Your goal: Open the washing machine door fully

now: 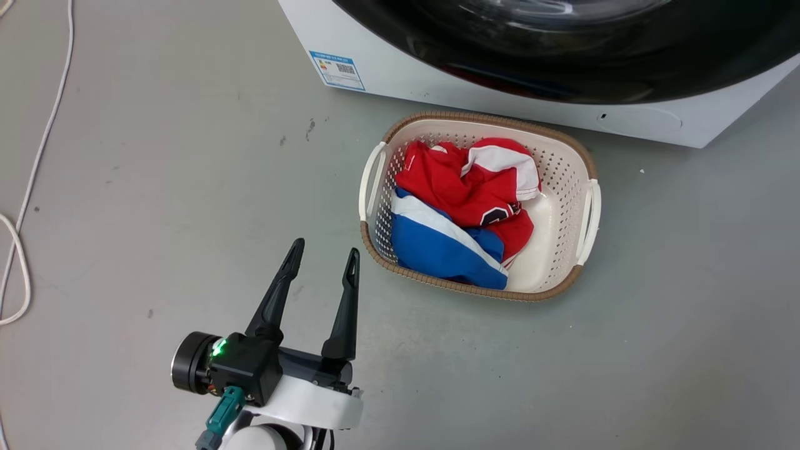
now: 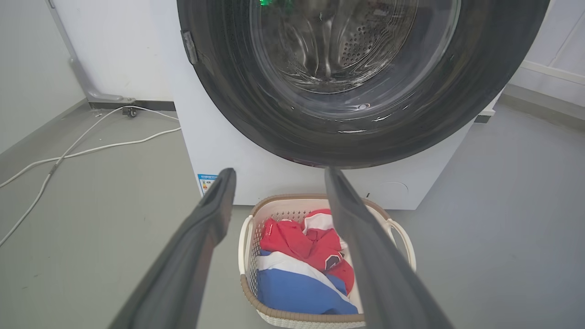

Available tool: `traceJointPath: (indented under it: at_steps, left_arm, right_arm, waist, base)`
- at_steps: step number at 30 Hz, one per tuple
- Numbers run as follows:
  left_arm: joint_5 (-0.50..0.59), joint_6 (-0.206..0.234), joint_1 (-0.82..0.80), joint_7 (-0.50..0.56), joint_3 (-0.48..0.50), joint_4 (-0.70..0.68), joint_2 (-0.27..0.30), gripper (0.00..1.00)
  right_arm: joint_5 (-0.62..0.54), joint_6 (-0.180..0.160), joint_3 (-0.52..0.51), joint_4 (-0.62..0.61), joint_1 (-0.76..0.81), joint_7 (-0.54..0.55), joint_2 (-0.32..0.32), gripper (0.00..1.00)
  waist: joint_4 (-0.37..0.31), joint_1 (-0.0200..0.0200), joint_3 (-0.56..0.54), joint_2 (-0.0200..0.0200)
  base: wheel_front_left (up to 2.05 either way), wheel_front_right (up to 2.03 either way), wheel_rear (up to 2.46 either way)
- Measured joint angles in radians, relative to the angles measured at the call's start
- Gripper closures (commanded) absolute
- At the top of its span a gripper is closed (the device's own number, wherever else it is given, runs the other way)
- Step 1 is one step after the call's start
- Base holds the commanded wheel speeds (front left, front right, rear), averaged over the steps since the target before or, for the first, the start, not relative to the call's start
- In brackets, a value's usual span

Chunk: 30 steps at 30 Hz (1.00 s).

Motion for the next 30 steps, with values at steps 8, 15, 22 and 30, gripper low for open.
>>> traceJointPath:
  at_steps: [8, 15, 22, 30]
  left_arm:
    - [0.0, 0.0, 0.009, 0.0, 0.005, 0.002, 0.0, 0.0]
    - [-0.001, 0.001, 0.014, 0.0, 0.008, 0.008, 0.0, 0.0]
    - [-0.002, 0.004, 0.039, 0.0, 0.018, 0.015, 0.0, 0.0]
    - [-0.008, 0.006, 0.079, 0.0, 0.033, 0.02, 0.0, 0.0]
  right_arm:
    - [-0.013, 0.002, -0.021, -0.053, 0.066, 0.058, 0.063, 1.0]
    - [-0.003, 0.002, -0.032, -0.091, 0.132, 0.083, 0.09, 1.0]
    - [0.031, 0.002, -0.035, -0.13, 0.225, 0.107, 0.114, 1.0]
    - [0.095, 0.002, -0.023, -0.166, 0.344, 0.141, 0.141, 1.0]
  waist:
    - [-0.01, -0.0001, -0.032, 0.0]
    - [-0.015, -0.0001, -0.067, 0.0]
    - [-0.014, -0.0001, -0.12, 0.0]
    - [-0.011, -0.0001, -0.194, 0.0]
  base:
    - [0.0, 0.0, 0.0]
    - [0.0, 0.0, 0.0]
    - [0.0, 0.0, 0.0]
    - [0.0, 0.0, 0.0]
